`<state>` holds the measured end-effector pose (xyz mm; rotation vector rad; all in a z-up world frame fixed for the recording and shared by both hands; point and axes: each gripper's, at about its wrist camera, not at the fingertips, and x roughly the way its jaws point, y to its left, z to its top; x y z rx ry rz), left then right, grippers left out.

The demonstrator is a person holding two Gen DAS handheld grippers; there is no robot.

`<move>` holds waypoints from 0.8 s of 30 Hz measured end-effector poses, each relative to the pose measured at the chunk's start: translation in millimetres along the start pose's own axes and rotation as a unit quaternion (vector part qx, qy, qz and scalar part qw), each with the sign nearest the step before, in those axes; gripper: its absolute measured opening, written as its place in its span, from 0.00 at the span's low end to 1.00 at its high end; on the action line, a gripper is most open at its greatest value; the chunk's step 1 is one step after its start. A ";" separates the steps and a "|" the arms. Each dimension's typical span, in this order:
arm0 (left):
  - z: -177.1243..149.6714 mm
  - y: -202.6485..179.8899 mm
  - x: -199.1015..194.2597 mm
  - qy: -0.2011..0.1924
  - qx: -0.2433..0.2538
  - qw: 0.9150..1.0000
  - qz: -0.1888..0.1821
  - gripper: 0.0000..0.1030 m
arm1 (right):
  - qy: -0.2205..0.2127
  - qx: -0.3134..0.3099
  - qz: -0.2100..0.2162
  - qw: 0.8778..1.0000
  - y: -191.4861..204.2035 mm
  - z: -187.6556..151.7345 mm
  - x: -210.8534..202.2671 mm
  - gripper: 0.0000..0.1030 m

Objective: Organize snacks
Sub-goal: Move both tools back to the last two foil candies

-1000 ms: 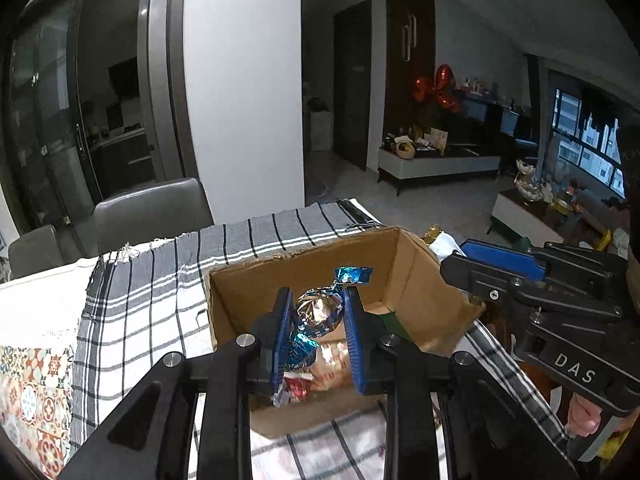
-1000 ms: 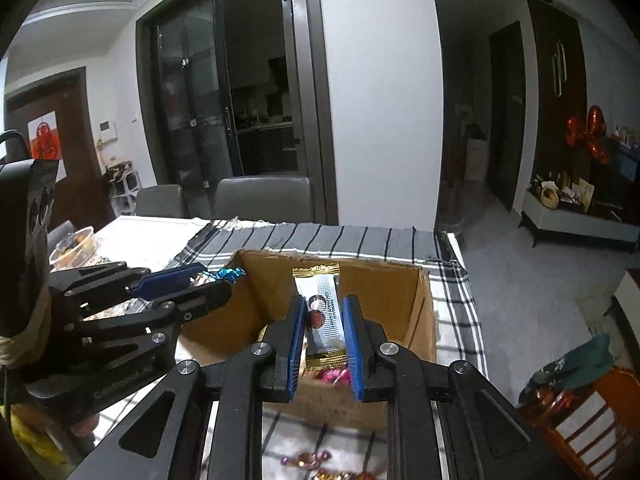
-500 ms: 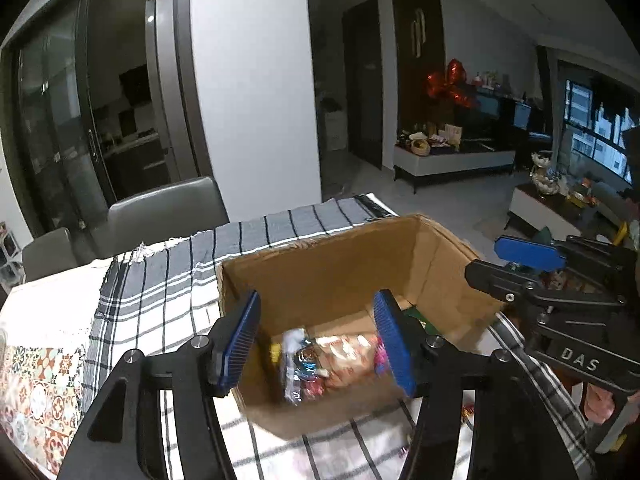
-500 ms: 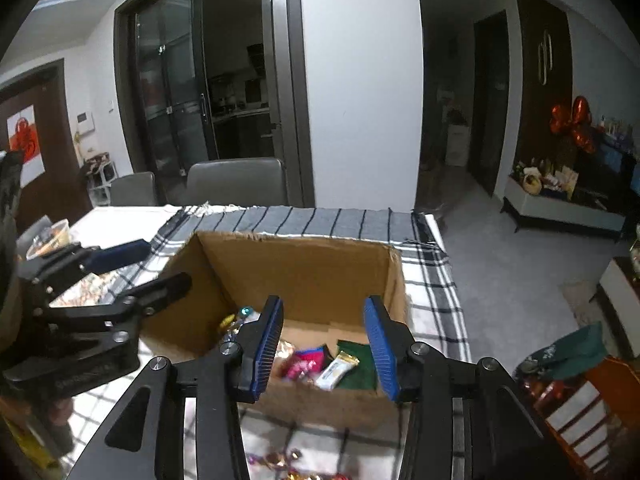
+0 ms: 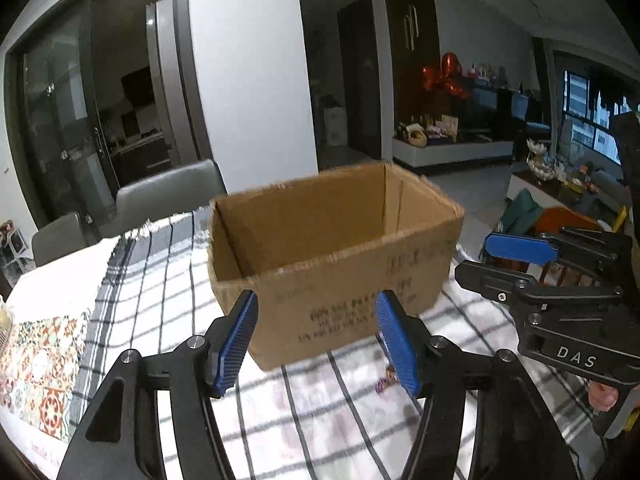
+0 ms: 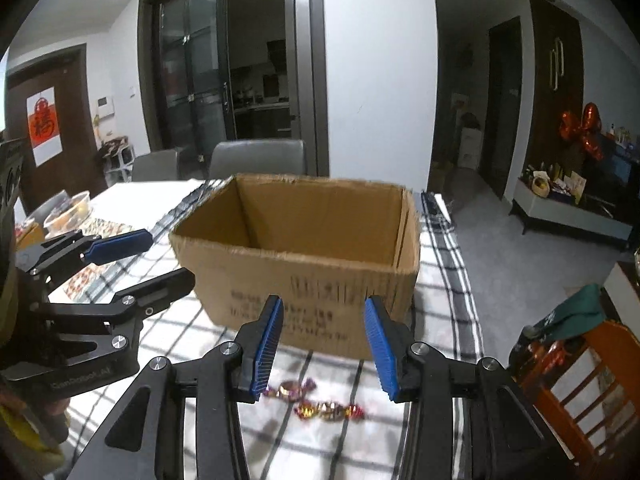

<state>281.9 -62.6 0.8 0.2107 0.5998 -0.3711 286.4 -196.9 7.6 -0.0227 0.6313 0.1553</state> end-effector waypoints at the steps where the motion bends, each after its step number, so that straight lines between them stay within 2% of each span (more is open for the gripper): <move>1: -3.3 -1.1 0.8 0.004 0.000 1.000 -0.001 0.59 | 0.006 0.001 0.002 1.000 -0.9 -4.1 1.7 0.42; 14: -39.4 -21.2 33.6 0.065 0.013 0.998 -0.008 0.59 | 0.091 0.018 0.019 0.995 -8.4 -55.0 43.2 0.42; 24: -54.9 -18.7 55.2 0.099 0.009 0.995 -0.011 0.59 | 0.127 0.038 0.026 0.991 -13.8 -70.5 69.4 0.41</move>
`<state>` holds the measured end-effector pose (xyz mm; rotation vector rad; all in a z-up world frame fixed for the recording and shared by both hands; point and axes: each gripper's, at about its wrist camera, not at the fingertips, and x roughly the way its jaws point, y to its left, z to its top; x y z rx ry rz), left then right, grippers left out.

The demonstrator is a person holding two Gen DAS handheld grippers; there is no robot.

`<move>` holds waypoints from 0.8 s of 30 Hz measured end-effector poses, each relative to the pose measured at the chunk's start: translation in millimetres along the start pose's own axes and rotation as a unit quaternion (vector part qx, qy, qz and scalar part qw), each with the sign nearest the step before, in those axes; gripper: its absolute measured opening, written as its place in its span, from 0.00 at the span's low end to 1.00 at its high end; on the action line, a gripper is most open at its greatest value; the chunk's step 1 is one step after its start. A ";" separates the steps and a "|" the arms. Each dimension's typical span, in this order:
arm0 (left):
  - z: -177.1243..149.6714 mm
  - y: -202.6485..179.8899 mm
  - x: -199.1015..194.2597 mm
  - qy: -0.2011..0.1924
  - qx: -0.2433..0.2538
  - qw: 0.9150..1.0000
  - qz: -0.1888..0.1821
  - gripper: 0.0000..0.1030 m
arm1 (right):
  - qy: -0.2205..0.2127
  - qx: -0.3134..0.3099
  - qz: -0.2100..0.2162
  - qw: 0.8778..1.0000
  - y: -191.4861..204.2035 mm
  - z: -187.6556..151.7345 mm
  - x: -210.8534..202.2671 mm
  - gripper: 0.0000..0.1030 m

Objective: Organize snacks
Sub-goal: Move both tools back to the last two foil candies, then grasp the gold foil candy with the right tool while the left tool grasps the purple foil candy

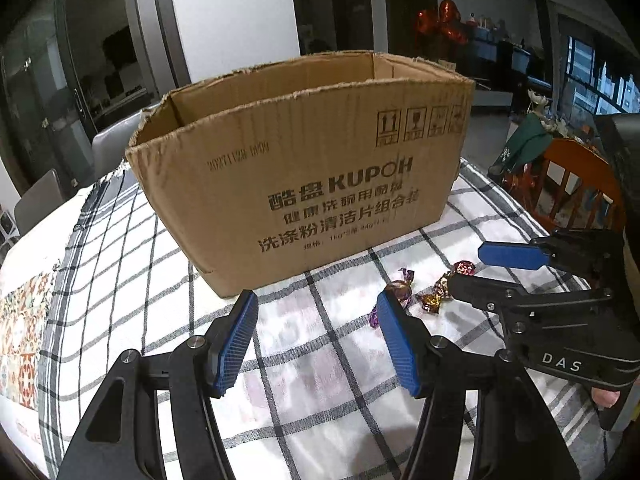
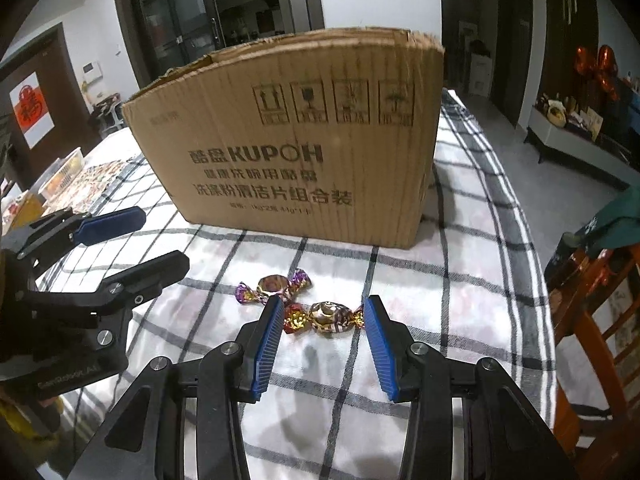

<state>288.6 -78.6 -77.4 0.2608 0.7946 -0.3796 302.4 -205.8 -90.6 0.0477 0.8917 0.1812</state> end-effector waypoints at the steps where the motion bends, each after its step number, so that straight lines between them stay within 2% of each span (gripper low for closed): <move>1: -0.9 0.9 1.9 0.001 -0.001 1.000 0.000 0.59 | 0.002 0.000 -0.001 1.000 0.8 -0.4 2.1 0.41; 7: -1.2 4.4 5.8 0.005 -0.006 1.000 0.002 0.59 | 0.011 -0.003 -0.003 1.000 2.2 -0.4 13.4 0.40; 10: -1.3 6.0 7.3 0.006 -0.007 1.000 0.002 0.59 | 0.015 -0.004 -0.003 1.000 3.0 -1.4 18.1 0.34; 13: -1.3 6.2 8.9 0.008 -0.007 1.000 0.002 0.59 | 0.019 -0.004 -0.004 1.000 3.2 -3.5 22.2 0.34; 24: -1.1 2.4 18.0 0.018 -0.005 1.000 -0.006 0.59 | 0.009 -0.030 -0.020 0.999 7.3 -7.2 22.0 0.27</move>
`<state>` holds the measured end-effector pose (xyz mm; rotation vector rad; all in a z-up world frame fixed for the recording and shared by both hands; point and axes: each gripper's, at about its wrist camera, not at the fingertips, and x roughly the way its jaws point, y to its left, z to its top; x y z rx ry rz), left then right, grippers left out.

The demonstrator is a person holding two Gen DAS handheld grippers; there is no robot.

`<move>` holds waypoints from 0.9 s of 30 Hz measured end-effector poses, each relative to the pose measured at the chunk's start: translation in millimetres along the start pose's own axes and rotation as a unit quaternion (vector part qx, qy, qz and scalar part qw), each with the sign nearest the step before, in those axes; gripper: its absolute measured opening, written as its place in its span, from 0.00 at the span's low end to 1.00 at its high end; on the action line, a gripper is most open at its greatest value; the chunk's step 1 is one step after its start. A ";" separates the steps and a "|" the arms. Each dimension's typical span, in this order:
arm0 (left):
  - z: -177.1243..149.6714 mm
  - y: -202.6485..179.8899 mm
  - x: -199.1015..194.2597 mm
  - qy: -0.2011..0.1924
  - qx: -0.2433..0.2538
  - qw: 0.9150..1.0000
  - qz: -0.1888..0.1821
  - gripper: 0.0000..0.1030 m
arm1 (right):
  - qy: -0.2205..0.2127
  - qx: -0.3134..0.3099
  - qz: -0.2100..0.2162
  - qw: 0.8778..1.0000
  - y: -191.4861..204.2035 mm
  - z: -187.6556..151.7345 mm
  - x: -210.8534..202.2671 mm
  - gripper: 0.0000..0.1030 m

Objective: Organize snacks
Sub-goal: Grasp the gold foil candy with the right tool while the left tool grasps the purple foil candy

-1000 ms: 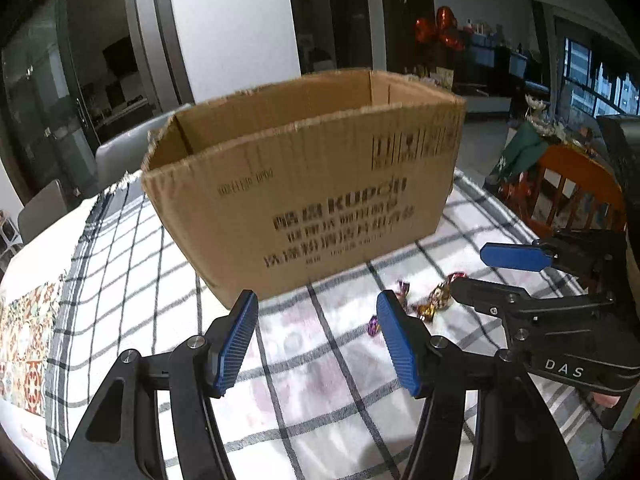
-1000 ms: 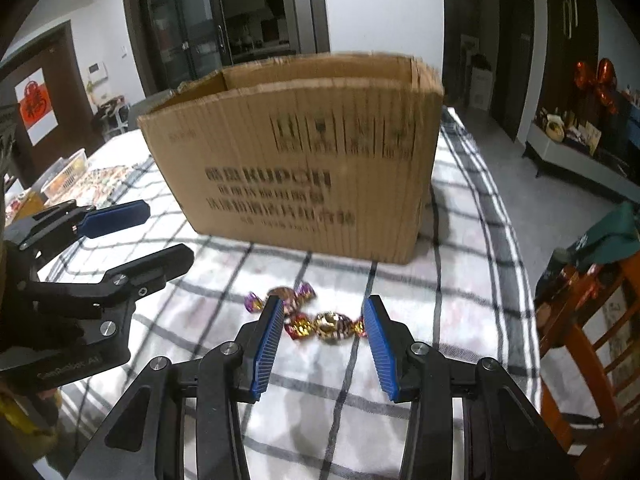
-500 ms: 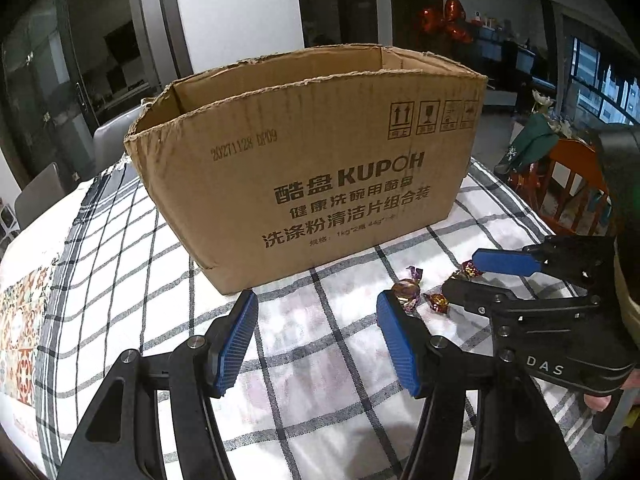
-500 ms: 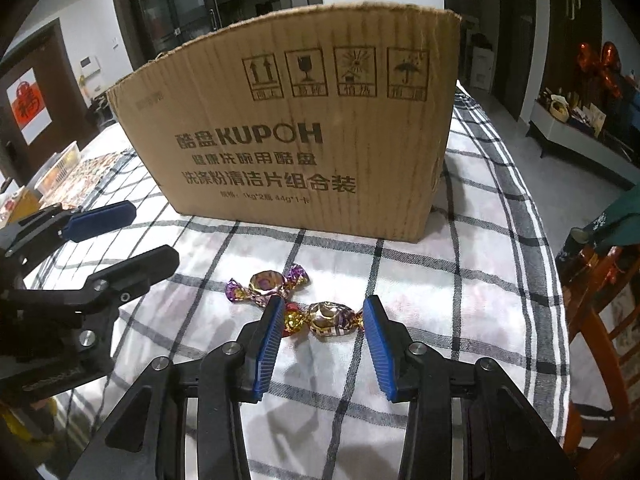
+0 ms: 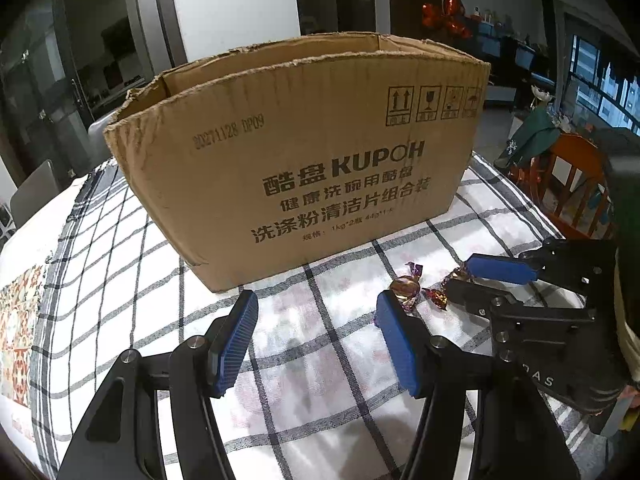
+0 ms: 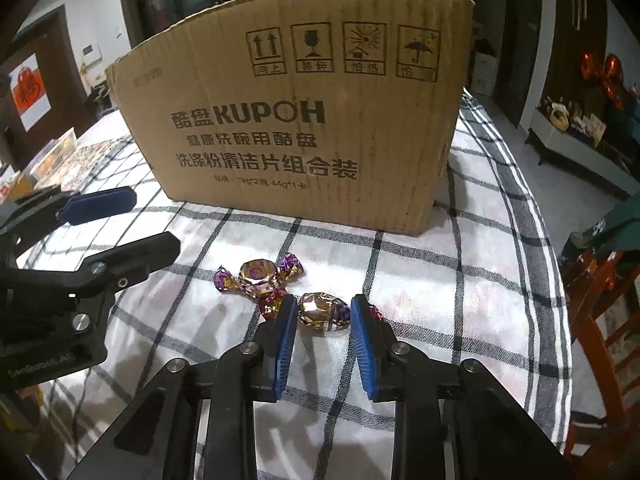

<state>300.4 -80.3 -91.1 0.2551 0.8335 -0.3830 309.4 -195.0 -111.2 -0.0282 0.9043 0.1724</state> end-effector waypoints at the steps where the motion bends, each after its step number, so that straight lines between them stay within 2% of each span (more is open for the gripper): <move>1: -0.1 -0.1 0.6 0.001 0.000 1.000 -0.001 0.59 | -0.001 -0.002 0.000 1.000 0.6 0.0 -0.4 0.27; 6: 0.2 -2.1 5.2 0.005 0.005 1.000 -0.015 0.59 | -0.018 0.004 -0.005 1.000 0.4 1.3 -10.9 0.27; 18: 2.6 -24.8 32.9 0.020 0.047 0.995 -0.090 0.58 | -0.028 0.022 -0.024 0.999 -11.6 -0.3 -22.4 0.27; 24: 3.8 -29.0 41.9 0.020 0.055 0.993 -0.100 0.51 | -0.031 0.030 -0.025 0.999 -13.1 1.1 -21.9 0.27; 27: 5.0 -30.7 46.2 0.022 0.057 0.993 -0.102 0.43 | -0.031 0.036 -0.025 0.999 -14.8 -0.2 -22.2 0.27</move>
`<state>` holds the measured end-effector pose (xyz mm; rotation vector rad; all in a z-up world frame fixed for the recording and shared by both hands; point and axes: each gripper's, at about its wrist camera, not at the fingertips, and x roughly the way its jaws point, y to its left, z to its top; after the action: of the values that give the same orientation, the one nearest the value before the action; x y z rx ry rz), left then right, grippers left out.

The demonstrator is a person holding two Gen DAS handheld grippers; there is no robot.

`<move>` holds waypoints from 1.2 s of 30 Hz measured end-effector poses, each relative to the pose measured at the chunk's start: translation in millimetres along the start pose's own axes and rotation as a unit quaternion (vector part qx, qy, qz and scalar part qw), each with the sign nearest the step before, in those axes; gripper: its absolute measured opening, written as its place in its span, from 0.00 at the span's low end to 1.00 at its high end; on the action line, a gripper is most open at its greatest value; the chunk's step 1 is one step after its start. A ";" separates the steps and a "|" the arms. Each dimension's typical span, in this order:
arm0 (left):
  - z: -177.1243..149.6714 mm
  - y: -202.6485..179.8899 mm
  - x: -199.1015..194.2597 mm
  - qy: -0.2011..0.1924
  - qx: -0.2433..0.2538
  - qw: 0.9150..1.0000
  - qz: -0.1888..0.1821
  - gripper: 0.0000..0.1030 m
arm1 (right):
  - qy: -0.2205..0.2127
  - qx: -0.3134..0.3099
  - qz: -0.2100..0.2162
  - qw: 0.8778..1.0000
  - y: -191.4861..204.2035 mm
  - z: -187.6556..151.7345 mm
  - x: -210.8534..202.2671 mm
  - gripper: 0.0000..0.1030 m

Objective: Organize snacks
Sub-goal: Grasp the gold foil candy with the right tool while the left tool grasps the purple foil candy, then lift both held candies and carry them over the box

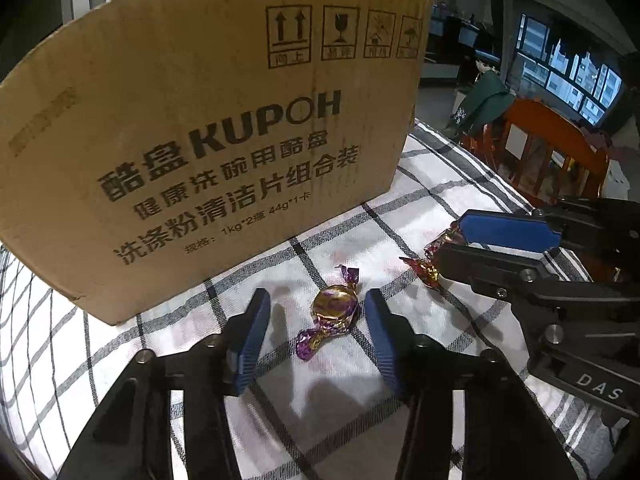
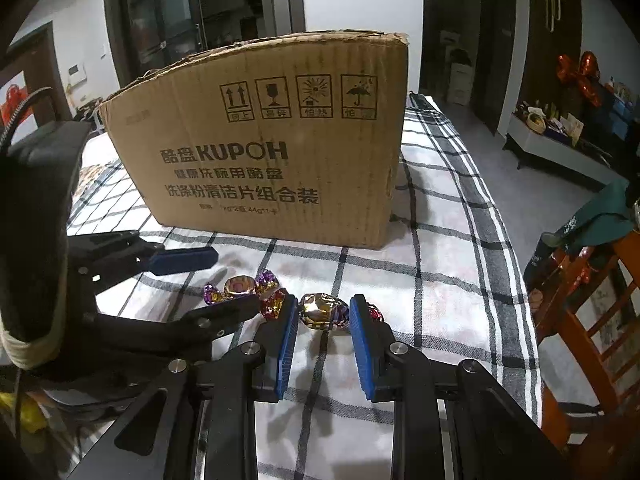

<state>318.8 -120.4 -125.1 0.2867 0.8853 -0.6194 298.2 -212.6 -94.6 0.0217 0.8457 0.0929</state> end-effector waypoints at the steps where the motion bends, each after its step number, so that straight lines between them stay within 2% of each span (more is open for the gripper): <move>1: 0.2 -0.2 1.7 0.002 0.000 1.000 -0.002 0.39 | 0.000 0.003 0.001 1.000 -0.9 0.0 0.1 0.27; 9: -1.1 -6.0 5.7 -0.002 0.004 1.000 -0.011 0.23 | -0.002 0.007 0.004 1.000 -3.6 0.1 -3.1 0.27; 14: -0.5 -7.3 -2.2 -0.012 -0.006 1.000 -0.010 0.22 | -0.003 0.009 0.005 1.000 -3.1 0.4 -7.2 0.27; 24: 1.3 -4.4 -43.1 -0.049 -0.032 0.998 0.010 0.22 | -0.023 0.001 0.012 1.000 5.2 6.3 -31.8 0.27; 36: 17.6 1.2 -107.0 -0.095 -0.062 0.993 0.043 0.22 | -0.079 -0.004 0.026 0.997 22.7 29.4 -79.5 0.27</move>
<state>279.8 -86.8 -29.6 0.1509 0.7206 -0.5003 266.1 -196.7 -14.5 0.0426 0.6876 0.1417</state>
